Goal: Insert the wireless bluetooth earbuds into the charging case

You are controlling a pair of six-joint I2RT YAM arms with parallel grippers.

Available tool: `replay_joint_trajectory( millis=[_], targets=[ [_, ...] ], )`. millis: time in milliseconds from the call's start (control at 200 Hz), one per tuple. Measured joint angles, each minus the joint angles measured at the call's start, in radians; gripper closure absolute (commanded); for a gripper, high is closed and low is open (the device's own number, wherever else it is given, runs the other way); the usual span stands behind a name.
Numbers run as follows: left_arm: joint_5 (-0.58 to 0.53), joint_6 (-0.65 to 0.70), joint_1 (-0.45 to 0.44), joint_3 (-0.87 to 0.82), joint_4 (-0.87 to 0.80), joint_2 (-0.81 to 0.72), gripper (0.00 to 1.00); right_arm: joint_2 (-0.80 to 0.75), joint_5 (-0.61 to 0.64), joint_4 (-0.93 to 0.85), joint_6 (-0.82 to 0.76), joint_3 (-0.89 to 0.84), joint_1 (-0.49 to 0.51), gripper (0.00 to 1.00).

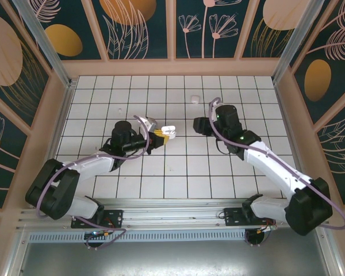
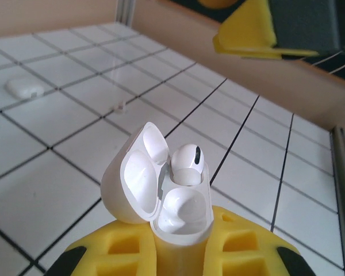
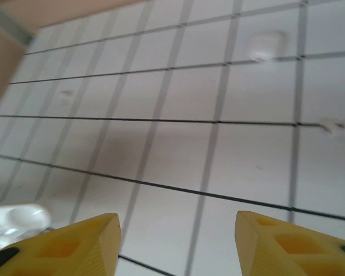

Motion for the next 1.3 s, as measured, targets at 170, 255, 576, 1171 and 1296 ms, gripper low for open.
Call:
replay_joint_trajectory(
  millis=[170, 255, 576, 1171, 1296],
  targets=[
    [-0.021, 0.016, 0.0, 0.02, -0.061, 0.054, 1.0, 0.166, 0.002, -0.063, -0.006, 0.05, -0.125, 0.5],
    [-0.024, 0.023, 0.0, 0.026, -0.074, 0.058, 1.0, 0.28, 0.003, -0.103, -0.051, 0.133, -0.139, 0.54],
    [-0.032, 0.049, 0.0, 0.042, -0.103, 0.063, 1.0, 0.61, 0.072, -0.23, -0.283, 0.451, -0.14, 0.6],
    [-0.032, 0.073, 0.0, 0.09, -0.137, 0.13, 1.0, 0.845, 0.085, -0.403, -0.657, 0.702, -0.179, 0.57],
    [-0.032, 0.076, 0.0, 0.106, -0.146, 0.142, 1.0, 0.879, 0.086, -0.424, -0.685, 0.745, -0.192, 0.57]
  ],
)
